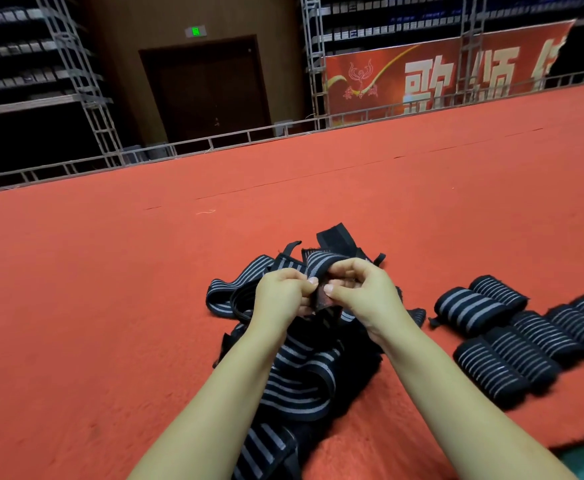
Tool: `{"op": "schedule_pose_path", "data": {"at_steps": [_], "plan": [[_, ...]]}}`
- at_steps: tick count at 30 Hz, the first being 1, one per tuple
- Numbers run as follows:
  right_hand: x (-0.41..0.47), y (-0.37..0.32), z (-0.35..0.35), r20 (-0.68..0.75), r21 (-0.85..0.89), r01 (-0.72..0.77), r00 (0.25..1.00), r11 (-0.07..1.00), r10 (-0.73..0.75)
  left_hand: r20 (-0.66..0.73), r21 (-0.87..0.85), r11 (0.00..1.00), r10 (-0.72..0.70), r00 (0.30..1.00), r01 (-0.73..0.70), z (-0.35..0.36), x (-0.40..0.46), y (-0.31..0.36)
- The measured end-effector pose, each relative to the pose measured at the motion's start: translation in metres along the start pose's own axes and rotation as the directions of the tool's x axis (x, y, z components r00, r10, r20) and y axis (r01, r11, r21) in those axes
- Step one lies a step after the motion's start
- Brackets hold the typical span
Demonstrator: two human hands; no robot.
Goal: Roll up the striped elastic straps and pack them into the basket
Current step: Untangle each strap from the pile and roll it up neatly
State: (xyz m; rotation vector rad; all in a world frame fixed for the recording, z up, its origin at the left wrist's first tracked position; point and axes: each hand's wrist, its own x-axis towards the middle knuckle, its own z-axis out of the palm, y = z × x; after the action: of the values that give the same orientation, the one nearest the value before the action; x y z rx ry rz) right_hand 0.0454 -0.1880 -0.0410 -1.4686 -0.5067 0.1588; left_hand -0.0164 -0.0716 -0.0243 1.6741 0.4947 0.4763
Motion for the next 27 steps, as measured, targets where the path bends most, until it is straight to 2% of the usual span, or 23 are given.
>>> {"op": "schedule_pose_path", "data": {"at_steps": [3, 6, 10, 13, 16, 17, 19, 21, 23, 26, 27], "plan": [[0.001, 0.013, -0.010, -0.014, -0.127, 0.002, 1.000, 0.992, -0.004, -0.080, -0.065, 0.997, -0.054, 0.995, 0.049, -0.005, 0.006, 0.003], [0.004, 0.034, -0.030, -0.078, -0.211, -0.071, 0.995, 0.975, 0.056, -0.187, -0.130, 0.991, -0.044, 0.981, 0.020, -0.020, 0.018, 0.008], [0.007, 0.056, -0.058, -0.211, -0.500, -0.193, 0.973, 0.844, 0.098, -0.295, -0.160, 0.984, 0.024, 0.955, -0.075, -0.044, 0.033, 0.027], [0.010, 0.057, -0.068, -0.249, -0.634, -0.210, 0.967, 0.744, 0.061, -0.317, -0.126, 0.985, 0.074, 0.945, -0.119, -0.055, 0.043, 0.050], [0.016, 0.045, -0.053, -0.184, -0.771, -0.109, 0.981, 0.628, -0.056, -0.271, -0.120, 0.979, 0.126, 0.954, -0.164, -0.054, 0.044, 0.079], [0.018, 0.038, -0.044, -0.133, -0.761, -0.032, 0.985, 0.648, -0.107, -0.257, -0.126, 0.973, 0.155, 0.954, -0.192, -0.054, 0.043, 0.090], [0.023, 0.018, -0.023, 0.010, -0.617, 0.120, 0.989, 0.778, -0.145, -0.237, -0.154, 0.954, 0.216, 0.947, -0.256, -0.052, 0.039, 0.113], [0.033, 0.007, -0.004, 0.141, -0.556, 0.166, 0.984, 0.815, -0.105, -0.221, -0.174, 0.937, 0.262, 0.940, -0.302, -0.054, 0.033, 0.135], [0.045, 0.013, 0.008, 0.216, -0.647, 0.166, 0.976, 0.744, -0.030, -0.235, -0.193, 0.917, 0.302, 0.924, -0.348, -0.060, 0.028, 0.150], [0.053, 0.038, 0.012, 0.223, -0.734, 0.038, 0.957, 0.678, 0.188, -0.300, -0.230, 0.888, 0.324, 0.897, -0.398, -0.076, 0.018, 0.162], [0.053, 0.045, 0.011, 0.214, -0.733, 0.013, 0.953, 0.681, 0.213, -0.325, -0.234, 0.881, 0.327, 0.887, -0.411, -0.083, 0.015, 0.163]]}}
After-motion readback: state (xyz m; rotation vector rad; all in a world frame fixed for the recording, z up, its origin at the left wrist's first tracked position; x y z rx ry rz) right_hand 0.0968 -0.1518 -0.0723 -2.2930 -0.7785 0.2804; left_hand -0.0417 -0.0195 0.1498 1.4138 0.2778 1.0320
